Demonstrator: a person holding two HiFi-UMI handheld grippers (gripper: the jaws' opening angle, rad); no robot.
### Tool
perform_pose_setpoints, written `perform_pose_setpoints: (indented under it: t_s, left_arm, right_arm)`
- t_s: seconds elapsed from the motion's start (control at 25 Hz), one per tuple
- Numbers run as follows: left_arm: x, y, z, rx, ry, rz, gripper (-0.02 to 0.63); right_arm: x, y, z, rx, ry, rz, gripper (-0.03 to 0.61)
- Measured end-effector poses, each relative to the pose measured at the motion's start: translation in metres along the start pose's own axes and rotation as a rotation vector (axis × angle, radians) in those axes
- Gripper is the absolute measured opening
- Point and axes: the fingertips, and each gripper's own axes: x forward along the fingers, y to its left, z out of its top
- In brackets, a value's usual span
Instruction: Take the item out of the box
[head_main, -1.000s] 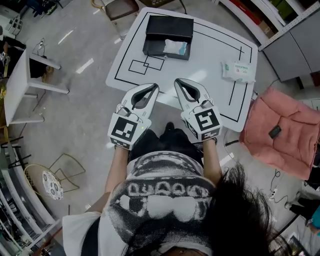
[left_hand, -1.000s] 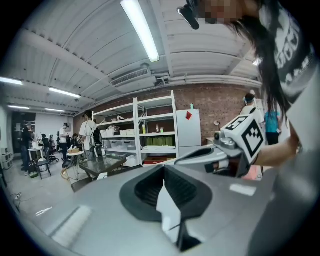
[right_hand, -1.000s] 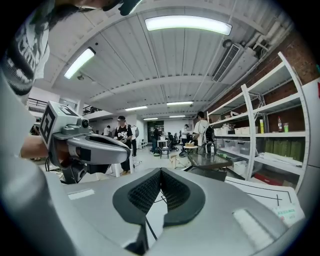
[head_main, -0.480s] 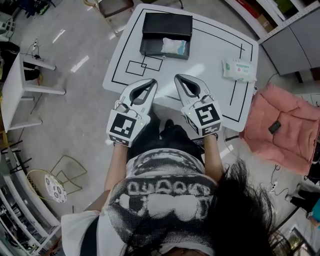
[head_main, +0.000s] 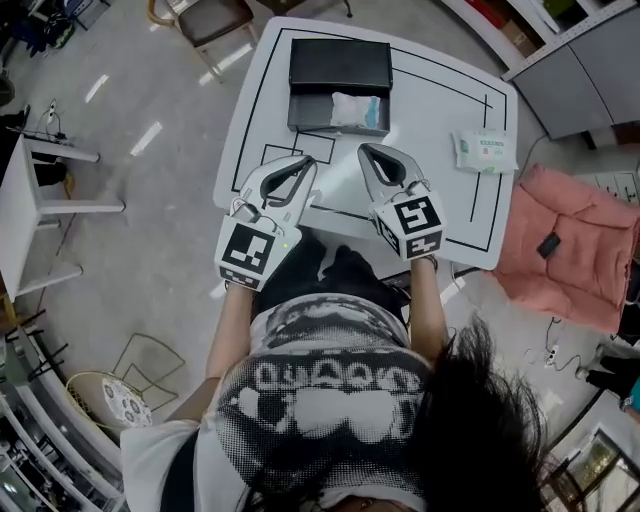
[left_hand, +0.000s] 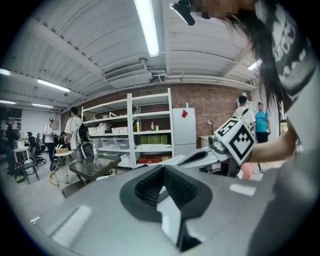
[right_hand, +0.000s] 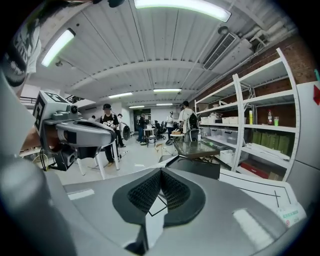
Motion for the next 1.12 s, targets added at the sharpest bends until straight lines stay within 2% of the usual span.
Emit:
perform_pose_setpoints:
  t_s: [0.16,0.32,0.48,0.72,0.96,1.12]
  left_arm:
    - [0.006,0.026,-0.003,0.011,-0.002,-0.044,0.000]
    - [0.011,0.048,-0.007,0.013,-0.009,-0.082,0.000]
    - [0.015,0.062,-0.012,0.011,-0.006,-0.117,0.000]
    - [0.018,0.077,-0.016,0.019,-0.012,-0.156,0.000]
    - [0.014,0.090,-0.022,0.026,-0.007,-0.167,0.000]
    - [0.009,0.099,-0.026,0.027,-0.005,-0.164,0.000]
  right_arm:
    - [0.030,-0.018,-0.007,0.000,0.061,-0.051,-0.012]
    - [0.063,-0.038,-0.018,-0.006,0.137,-0.085,0.045]
    - [0.092,-0.055,-0.035,-0.003,0.231,-0.101,0.071]
    - [0.130,-0.083,-0.060,0.013,0.366,-0.097,0.104]
    - [0.157,-0.102,-0.097,0.053,0.543,-0.079,0.147]
    - [0.170,-0.106,-0.114,0.026,0.649,-0.061,0.158]
